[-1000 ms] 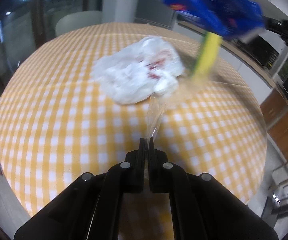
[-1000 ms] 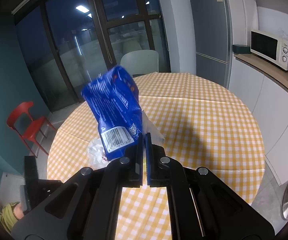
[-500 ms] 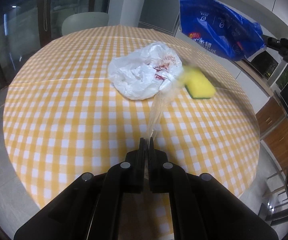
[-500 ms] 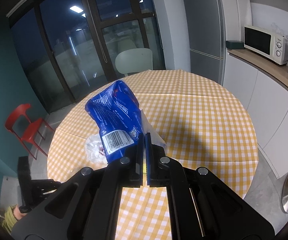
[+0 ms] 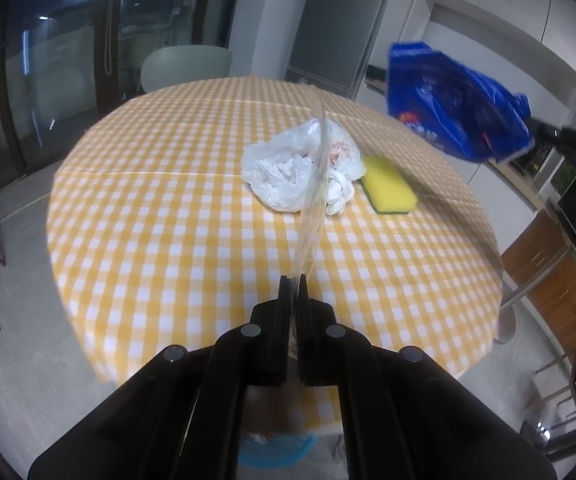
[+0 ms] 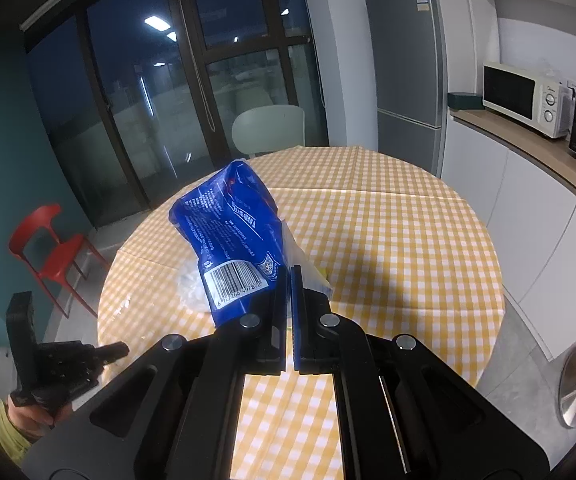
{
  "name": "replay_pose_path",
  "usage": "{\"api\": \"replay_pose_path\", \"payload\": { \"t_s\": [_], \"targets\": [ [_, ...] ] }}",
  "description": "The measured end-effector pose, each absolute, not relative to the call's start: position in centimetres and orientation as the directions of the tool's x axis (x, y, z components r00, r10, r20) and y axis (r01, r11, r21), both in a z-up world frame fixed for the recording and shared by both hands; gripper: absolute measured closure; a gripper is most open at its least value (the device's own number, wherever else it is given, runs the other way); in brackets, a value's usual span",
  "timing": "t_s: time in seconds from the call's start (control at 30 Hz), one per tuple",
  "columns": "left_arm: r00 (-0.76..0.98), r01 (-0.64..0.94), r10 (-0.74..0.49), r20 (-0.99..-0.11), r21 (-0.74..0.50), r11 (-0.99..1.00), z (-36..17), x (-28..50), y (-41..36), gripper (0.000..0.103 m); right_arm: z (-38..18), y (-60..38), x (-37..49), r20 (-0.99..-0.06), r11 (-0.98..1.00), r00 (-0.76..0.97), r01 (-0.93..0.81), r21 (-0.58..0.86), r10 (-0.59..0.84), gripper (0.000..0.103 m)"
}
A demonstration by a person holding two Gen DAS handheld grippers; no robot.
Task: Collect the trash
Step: 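Lift the blue snack bag in the right gripper while the left lifts the clear film, then carry the blue snack bag and clear film in both grippers over the wastebasket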
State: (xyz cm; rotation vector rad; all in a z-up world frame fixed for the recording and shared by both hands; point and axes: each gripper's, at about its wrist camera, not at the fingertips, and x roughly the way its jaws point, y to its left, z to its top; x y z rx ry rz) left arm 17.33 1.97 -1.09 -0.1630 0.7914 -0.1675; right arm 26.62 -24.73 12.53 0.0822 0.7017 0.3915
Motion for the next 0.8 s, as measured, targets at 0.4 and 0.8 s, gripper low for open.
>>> {"api": "replay_pose_path", "payload": {
  "t_s": [0.4,0.8],
  "targets": [
    [0.735,0.104,-0.22,-0.642,-0.214,0.971,0.6,9.2,1.7,0.101,10.9,-25.9,17.7,-0.579,0.919,0.714,-0.329,0.219,0.394,0.102],
    [0.745,0.101,-0.184,-0.641,-0.164,0.981,-0.4,0.1,2.2,0.101,9.5,-25.8,7.2,-0.547,0.897,0.712,-0.379,0.229,0.44,0.102]
  ]
}}
